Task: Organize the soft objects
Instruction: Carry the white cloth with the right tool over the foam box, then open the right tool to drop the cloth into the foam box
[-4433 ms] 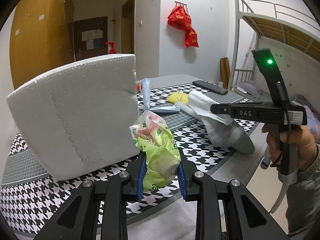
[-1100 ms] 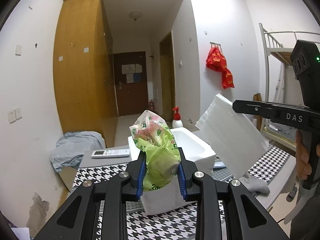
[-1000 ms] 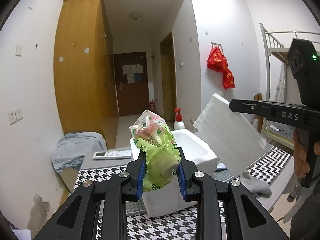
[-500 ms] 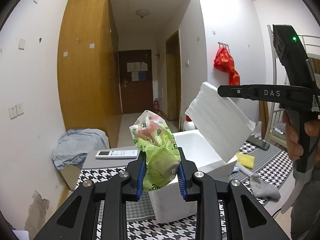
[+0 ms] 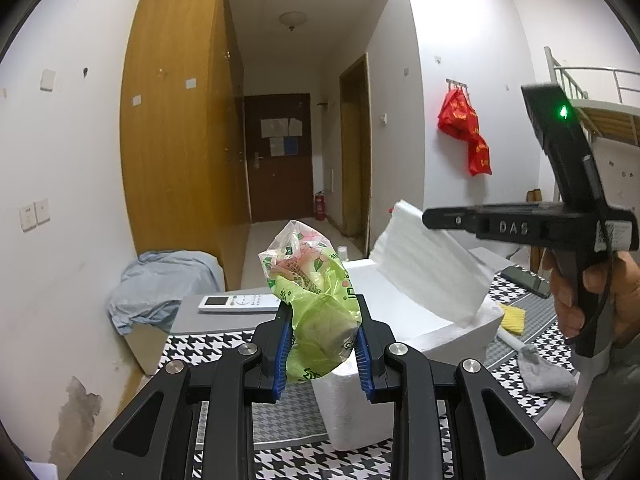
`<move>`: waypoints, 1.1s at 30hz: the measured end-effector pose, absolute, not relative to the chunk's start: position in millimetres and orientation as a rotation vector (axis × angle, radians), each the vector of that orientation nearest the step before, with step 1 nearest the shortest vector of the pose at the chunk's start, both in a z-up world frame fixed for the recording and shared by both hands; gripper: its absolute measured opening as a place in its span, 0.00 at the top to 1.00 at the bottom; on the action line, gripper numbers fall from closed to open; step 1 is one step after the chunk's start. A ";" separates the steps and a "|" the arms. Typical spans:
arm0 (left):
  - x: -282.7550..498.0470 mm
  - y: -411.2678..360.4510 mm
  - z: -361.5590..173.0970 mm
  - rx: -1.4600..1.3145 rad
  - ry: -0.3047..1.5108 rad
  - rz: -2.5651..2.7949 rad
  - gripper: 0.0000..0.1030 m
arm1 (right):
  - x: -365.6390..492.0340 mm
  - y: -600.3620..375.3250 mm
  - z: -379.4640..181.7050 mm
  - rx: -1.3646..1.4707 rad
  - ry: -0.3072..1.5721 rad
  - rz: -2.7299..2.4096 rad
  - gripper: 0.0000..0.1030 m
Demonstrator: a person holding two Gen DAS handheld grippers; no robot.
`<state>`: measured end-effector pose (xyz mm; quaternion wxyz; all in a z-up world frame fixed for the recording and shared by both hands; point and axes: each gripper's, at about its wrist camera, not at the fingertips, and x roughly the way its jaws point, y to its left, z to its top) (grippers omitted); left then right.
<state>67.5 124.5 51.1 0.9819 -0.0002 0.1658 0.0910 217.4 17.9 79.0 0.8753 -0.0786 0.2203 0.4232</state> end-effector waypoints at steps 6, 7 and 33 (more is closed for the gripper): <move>71.9 126.4 47.6 -0.005 0.349 0.194 0.72 | 227.5 25.8 66.6 -0.169 0.509 0.887 0.91; 72.5 126.6 46.9 -0.007 0.351 0.194 0.72 | 228.0 26.6 65.6 -0.171 0.516 0.889 0.91; 87.1 136.3 47.2 -0.030 0.370 0.180 0.72 | 224.4 26.3 56.0 -0.233 0.506 0.823 0.01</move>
